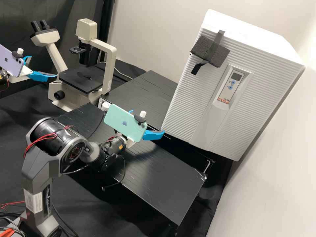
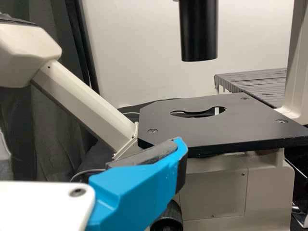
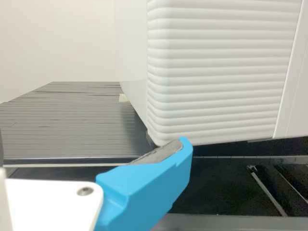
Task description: Open the incubator door.
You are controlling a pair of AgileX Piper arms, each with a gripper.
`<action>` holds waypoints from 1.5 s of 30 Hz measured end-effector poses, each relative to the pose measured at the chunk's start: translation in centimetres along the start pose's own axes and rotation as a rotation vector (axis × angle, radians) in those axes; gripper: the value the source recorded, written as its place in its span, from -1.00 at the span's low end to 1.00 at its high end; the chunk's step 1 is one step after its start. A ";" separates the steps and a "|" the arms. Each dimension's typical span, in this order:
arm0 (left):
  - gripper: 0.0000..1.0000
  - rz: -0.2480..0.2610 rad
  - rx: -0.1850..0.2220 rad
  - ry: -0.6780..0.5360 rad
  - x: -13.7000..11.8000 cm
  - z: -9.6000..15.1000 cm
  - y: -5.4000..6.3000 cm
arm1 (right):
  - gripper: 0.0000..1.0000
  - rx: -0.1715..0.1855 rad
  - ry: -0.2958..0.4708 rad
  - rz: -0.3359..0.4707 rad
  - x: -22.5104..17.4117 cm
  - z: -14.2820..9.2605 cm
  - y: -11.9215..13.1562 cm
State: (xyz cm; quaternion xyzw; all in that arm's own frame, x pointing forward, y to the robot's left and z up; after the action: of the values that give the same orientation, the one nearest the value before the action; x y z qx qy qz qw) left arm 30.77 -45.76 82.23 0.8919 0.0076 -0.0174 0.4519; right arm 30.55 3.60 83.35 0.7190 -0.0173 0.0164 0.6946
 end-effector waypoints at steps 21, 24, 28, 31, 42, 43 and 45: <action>1.00 0.000 0.000 0.000 0.0 0.0 0.0 | 1.00 0.081 0.061 0.229 -1.3 -1.4 6.8; 1.00 0.000 0.000 0.000 0.0 0.0 0.0 | 1.00 0.083 0.102 0.285 -0.7 -2.5 8.6; 1.00 0.000 0.000 0.000 0.0 0.0 0.0 | 1.00 0.080 0.132 0.315 0.2 -3.8 10.1; 1.00 0.000 0.000 0.000 0.0 0.0 0.0 | 1.00 0.075 0.130 0.323 0.7 -4.5 11.0; 1.00 0.000 0.000 0.000 0.0 0.0 0.0 | 1.00 0.076 0.048 0.409 1.9 -7.4 13.0; 1.00 0.000 0.000 0.000 0.0 0.0 0.0 | 1.00 0.066 0.051 0.414 2.0 -7.8 13.1; 1.00 0.000 0.000 0.000 0.0 0.0 0.0 | 1.00 0.053 0.048 0.410 2.2 -8.4 13.2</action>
State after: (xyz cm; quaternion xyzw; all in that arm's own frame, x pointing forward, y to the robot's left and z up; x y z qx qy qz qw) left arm 30.77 -45.76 82.23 0.8919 0.0076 -0.0174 0.4519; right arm 32.16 11.58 96.88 0.7177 -0.1465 0.1750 0.6578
